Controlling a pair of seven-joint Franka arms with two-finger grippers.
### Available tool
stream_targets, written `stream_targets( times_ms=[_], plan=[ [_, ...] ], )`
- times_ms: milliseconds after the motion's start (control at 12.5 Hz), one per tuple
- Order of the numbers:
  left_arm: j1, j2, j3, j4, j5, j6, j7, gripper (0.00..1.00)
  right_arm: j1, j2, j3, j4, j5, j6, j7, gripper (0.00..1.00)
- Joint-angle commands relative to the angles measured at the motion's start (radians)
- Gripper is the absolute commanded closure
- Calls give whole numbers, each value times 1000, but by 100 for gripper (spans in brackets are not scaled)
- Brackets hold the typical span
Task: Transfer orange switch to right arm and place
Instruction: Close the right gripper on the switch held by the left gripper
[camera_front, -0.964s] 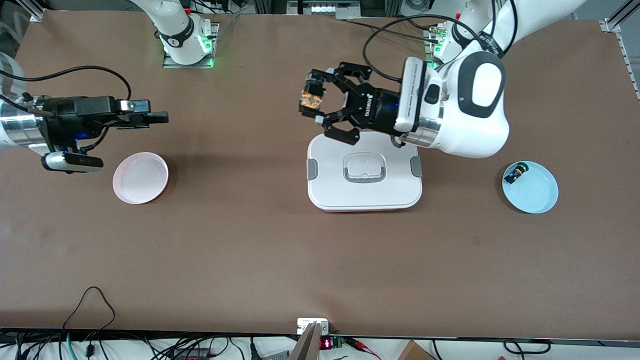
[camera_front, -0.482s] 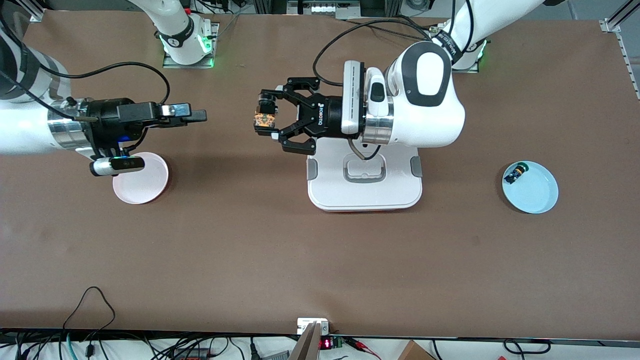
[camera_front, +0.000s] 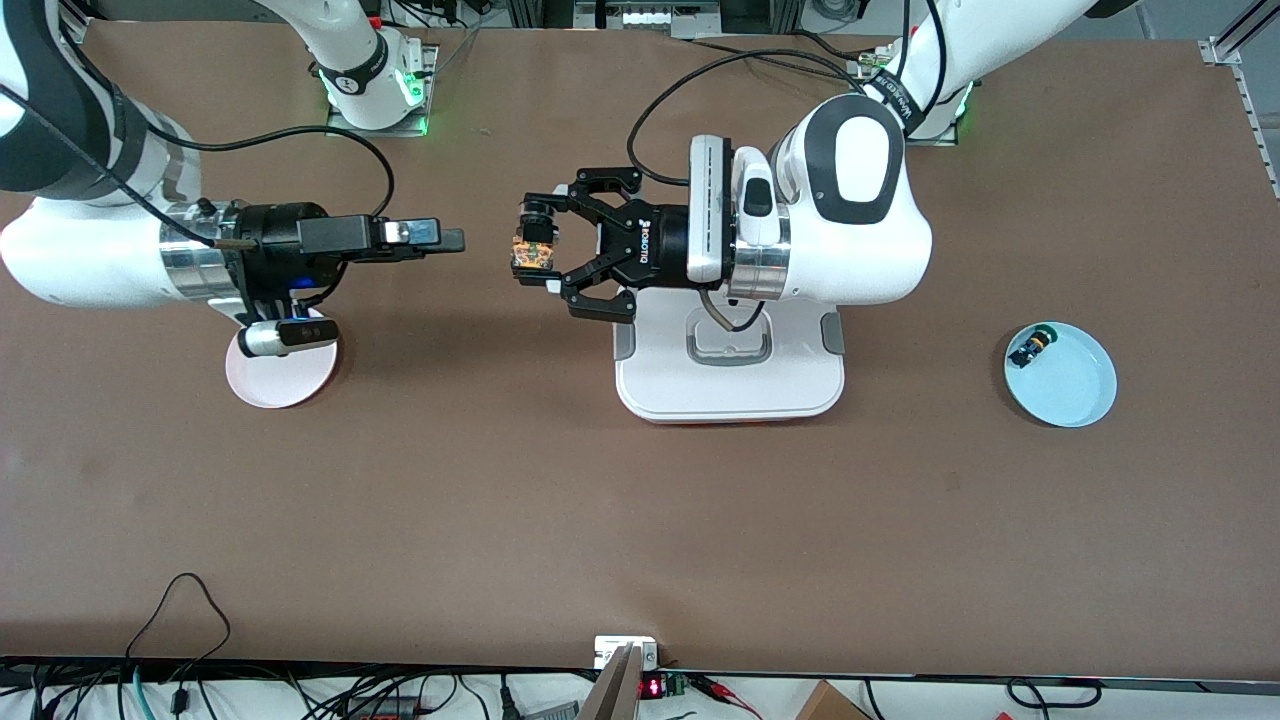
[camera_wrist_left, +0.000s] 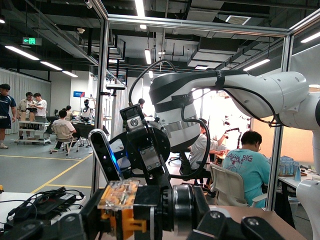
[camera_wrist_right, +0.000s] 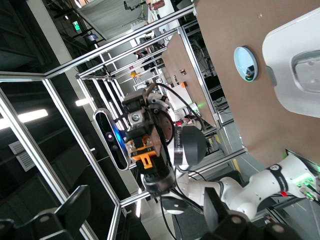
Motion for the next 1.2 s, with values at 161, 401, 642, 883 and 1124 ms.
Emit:
stream_targets(
  times_ms=[161, 401, 642, 883, 1124],
  plan=[
    [-14, 14, 6, 38, -25, -2, 28, 100, 4, 10, 39, 3, 30, 57, -90, 0],
    [-14, 15, 7, 38, -23, -2, 30, 100, 10, 18, 74, 5, 30, 115, -189, 0],
    [-17, 24, 6, 36, -44, -2, 7, 100, 10, 16, 114, 8, 30, 181, -249, 0],
    [-17, 26, 6, 35, -78, -2, -29, 100, 10, 11, 114, 33, 30, 192, -249, 0],
    [-17, 24, 6, 36, -77, -2, -29, 100, 10, 5, 114, 34, 28, 192, -249, 0]
  ],
)
